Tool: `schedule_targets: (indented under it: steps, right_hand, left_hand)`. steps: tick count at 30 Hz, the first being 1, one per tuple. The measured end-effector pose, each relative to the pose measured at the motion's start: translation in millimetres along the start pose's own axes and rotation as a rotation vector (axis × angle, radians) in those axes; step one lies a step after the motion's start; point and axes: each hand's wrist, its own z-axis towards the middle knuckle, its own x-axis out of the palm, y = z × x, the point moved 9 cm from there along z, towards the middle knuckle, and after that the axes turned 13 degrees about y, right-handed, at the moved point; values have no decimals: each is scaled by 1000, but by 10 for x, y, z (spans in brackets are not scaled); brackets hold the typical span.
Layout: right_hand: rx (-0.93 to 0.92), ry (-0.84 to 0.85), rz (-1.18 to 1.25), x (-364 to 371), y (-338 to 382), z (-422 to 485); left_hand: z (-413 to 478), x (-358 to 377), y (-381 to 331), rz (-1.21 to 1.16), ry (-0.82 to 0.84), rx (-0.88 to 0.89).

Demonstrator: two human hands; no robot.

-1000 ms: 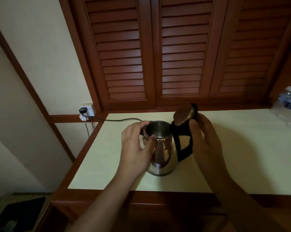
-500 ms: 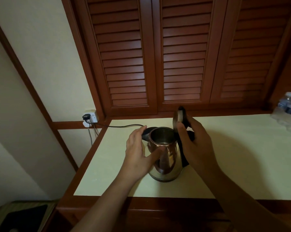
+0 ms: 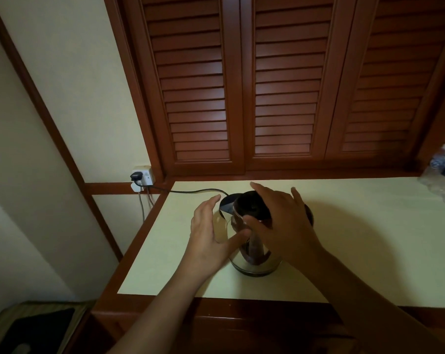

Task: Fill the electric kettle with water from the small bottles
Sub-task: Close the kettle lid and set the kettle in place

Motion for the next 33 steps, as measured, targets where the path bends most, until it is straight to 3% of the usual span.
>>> schedule_targets:
  steps: [7,13,21,26,29,33]
  right_hand:
    - [27,-34,126,-87,-184,-13]
    - [43,-27,111,-97,-281,-5]
    - [-70,-7,77,-55,-285,-30]
    - [99,-141,376,-250,-689,-215]
    - [205,-130,587,-113,-916,-306]
    - [244,-131,759,119,-1067,-374]
  left_hand:
    - [7,-41,-44,-19,8,27]
    - [228,10,-285,165,19,168]
    - [245,67,-295,204,-36,170]
    - [-2,42,-46,-31,-51,81]
    - [-136,145,191,-175,-50,-23]
    - [-143,462,195,-259,136,6]
